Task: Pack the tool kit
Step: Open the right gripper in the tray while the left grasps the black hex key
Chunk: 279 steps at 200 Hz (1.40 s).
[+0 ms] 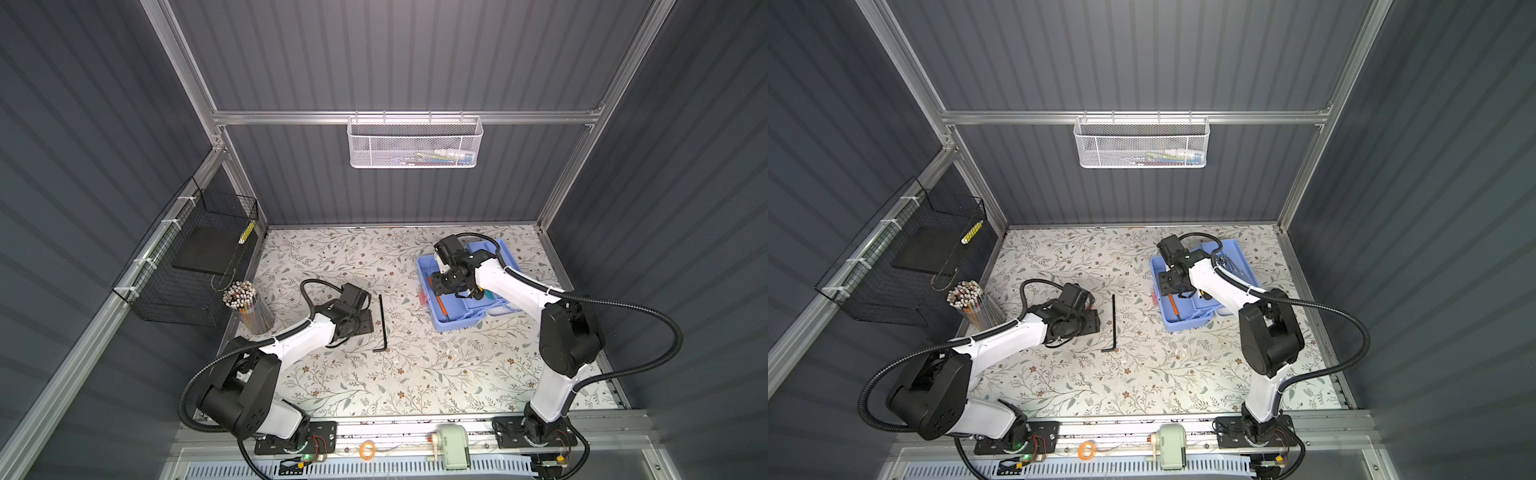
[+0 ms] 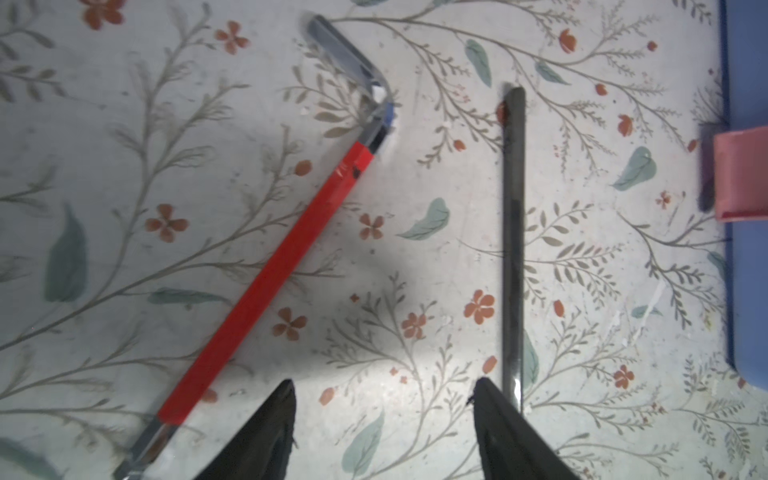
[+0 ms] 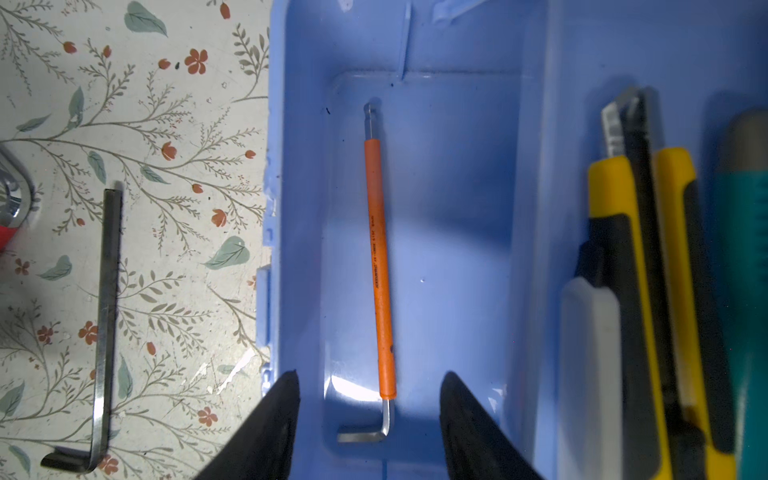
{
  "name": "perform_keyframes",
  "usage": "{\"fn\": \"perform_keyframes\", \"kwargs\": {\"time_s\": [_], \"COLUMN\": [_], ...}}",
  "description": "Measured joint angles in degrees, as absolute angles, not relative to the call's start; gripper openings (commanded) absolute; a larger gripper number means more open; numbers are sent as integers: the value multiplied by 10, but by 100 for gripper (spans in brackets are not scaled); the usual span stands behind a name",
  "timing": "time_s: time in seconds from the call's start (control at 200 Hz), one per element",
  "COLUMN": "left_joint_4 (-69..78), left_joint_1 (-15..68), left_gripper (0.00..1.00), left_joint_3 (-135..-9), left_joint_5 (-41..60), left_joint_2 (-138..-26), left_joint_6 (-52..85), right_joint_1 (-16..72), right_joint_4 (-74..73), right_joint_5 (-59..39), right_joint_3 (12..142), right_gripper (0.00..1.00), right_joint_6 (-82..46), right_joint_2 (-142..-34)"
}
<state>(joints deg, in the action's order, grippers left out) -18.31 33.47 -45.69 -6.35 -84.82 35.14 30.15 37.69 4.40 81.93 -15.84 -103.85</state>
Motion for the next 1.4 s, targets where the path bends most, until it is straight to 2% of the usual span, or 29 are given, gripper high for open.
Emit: {"fn": "perform_keyframes", "kwargs": {"time_s": [0.24,0.46,0.61,1.03,1.281,1.396], "left_joint_4": [-185,-216,-239,-286,-283,-283], "left_joint_1": [400,414,420,432,432,432], "left_gripper": [56,41,39,5,0,0], "left_joint_3": [-540,-573,-592,-625,-621,-611], "left_joint_5": [-66,-70,-80,-123,-120,-118], "left_joint_2": [-936,-991,-1009,-1034,-1028,-1018], "left_joint_6": [352,358,357,344,342,344], "right_joint_1": [302,302,302,297,289,287], "right_joint_4": [371,366,363,356,341,335], "right_joint_5": [60,83,96,128,135,128], "right_joint_3": [797,773,768,734,704,694], "right_gripper": [68,76,78,87,94,91], "right_joint_6": [-165,-169,-170,-170,-172,-174], "right_joint_2": [-1004,-970,-958,-929,-888,-880]}}
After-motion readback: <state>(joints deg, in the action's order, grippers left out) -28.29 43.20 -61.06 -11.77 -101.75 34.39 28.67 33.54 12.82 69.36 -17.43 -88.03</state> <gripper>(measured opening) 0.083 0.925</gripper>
